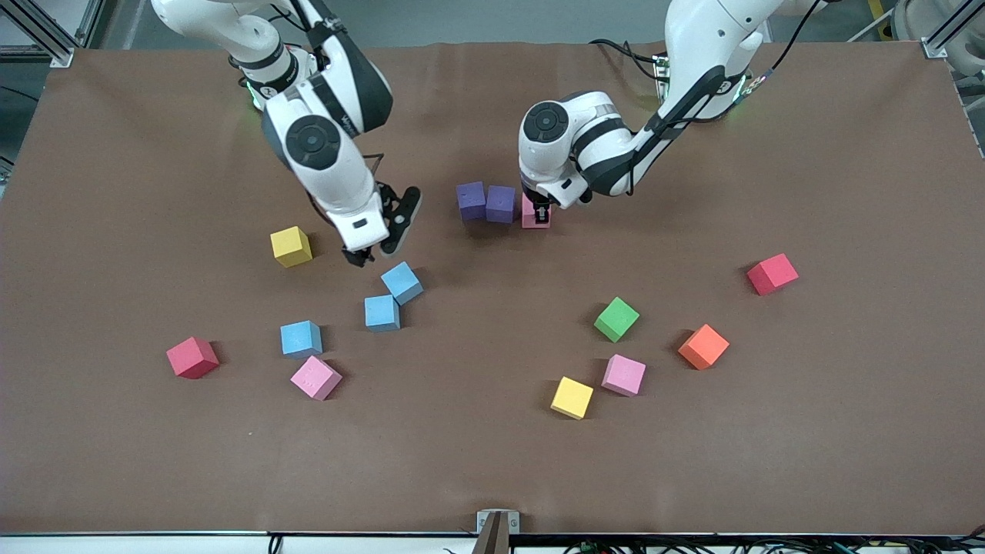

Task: Arrange 11 blocks into digit 3
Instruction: 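Grasp the pink block with the left gripper while the right gripper reaches blue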

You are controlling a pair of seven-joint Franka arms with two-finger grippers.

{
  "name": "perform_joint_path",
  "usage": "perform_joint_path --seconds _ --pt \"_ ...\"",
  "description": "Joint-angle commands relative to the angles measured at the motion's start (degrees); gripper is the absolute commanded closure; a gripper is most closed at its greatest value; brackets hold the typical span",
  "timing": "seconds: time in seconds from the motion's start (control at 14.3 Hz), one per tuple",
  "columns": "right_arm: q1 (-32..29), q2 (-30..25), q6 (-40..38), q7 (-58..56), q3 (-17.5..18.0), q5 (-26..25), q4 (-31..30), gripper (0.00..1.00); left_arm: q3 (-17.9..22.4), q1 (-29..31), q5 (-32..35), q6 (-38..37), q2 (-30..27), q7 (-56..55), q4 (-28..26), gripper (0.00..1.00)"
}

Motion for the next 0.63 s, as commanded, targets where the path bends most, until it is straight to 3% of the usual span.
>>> perform_joint_path --seconds 0.0,0.14,0.35,0.56 --pt "-0.3 2.4 -0.5 0.1 -1.4 -0.1 2.1 0.00 0.1 -0.6 0.1 0.3 1.4 -5.1 1.4 0.80" --pt "-0.3 4.1 0.0 4.5 -1.7 0.3 2.5 0.00 0.0 -0.6 0.1 0.3 2.1 -6.1 2.2 0.80" --pt "-0.3 5.9 2.3 22.0 -1.6 0.8 1.4 0.01 0.0 -0.6 0.0 0.2 2.4 -6.2 2.6 0.80" --pt "0.7 8.8 4.6 31.8 -1.5 2.3 1.0 0.01 0.1 -1.3 0.1 0.2 3.0 -7.2 3.1 0.80"
